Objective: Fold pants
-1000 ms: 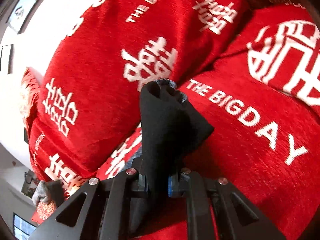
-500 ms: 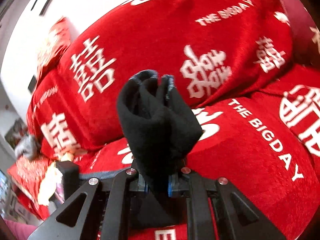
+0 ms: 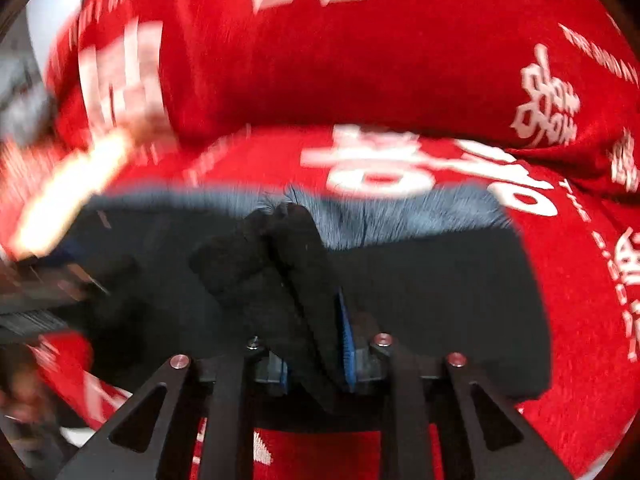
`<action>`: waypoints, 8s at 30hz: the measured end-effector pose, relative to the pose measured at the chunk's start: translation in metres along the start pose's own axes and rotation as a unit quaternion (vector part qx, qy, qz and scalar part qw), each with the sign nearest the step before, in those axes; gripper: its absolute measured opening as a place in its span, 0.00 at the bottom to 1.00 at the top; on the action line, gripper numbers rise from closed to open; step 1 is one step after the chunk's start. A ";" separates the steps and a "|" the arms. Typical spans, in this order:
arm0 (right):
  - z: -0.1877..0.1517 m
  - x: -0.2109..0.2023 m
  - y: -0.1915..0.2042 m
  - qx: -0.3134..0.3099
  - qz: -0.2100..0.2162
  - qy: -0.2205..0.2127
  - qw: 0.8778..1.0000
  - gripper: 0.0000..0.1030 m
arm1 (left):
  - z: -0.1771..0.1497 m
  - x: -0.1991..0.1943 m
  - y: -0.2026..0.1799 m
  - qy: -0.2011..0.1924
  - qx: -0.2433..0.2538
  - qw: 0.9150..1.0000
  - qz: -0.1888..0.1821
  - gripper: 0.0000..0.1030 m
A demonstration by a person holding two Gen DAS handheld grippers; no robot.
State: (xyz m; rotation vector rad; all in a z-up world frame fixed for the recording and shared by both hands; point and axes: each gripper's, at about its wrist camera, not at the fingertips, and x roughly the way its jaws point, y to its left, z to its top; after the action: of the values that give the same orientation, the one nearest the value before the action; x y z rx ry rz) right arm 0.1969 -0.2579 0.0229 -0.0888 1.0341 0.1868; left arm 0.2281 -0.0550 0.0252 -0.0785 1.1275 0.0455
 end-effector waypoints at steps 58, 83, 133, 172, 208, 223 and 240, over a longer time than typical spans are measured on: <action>-0.083 0.028 -0.112 0.490 0.392 0.043 0.777 0.39 | 0.002 0.045 -0.065 0.041 0.076 0.996 -0.036 0.91; -0.061 0.011 -0.093 0.425 0.356 0.021 0.832 0.06 | 0.000 0.037 -0.039 0.045 0.058 0.997 -0.023 0.91; -0.004 -0.002 -0.116 0.144 0.015 -0.019 0.989 0.58 | 0.008 0.012 -0.099 0.049 0.112 0.992 -0.038 0.97; -0.023 -0.022 0.096 0.028 0.141 0.068 0.987 0.66 | -0.059 -0.021 0.093 0.069 -0.046 0.996 0.013 0.97; -0.017 0.007 0.117 0.023 0.137 0.089 0.986 0.74 | -0.045 0.008 0.237 -0.022 -0.275 0.941 -0.198 0.98; -0.019 0.006 0.122 0.022 0.134 0.086 0.987 0.75 | -0.026 0.000 0.233 -0.069 -0.313 0.919 -0.229 0.98; 0.014 -0.010 0.123 0.009 0.160 0.082 0.984 0.76 | -0.022 0.016 0.192 -0.051 -0.167 0.984 0.018 0.43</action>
State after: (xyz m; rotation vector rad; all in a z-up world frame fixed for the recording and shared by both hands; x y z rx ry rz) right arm 0.1800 -0.1358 0.0401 0.0804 1.2107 0.4680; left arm 0.2005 0.1348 -0.0067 -0.3522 1.0104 0.2687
